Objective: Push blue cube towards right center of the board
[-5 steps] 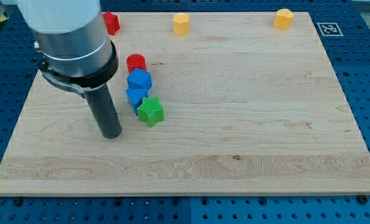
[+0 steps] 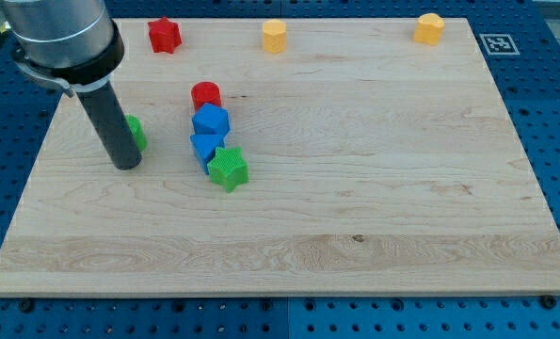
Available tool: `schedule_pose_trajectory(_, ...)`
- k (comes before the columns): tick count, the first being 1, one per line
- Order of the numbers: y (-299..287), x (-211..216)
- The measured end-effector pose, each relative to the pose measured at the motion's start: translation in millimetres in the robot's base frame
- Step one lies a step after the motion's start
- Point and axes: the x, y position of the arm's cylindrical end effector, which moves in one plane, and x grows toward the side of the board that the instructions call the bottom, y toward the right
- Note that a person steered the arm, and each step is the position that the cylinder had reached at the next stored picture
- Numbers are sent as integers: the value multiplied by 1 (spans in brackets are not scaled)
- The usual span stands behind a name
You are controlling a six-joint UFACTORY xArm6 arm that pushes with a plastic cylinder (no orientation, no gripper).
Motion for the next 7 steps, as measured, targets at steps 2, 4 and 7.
schedule_pose_trajectory(2,0,0)
schedule_pose_trajectory(4,-12,-16)
schedule_pose_trajectory(7,4,-36)
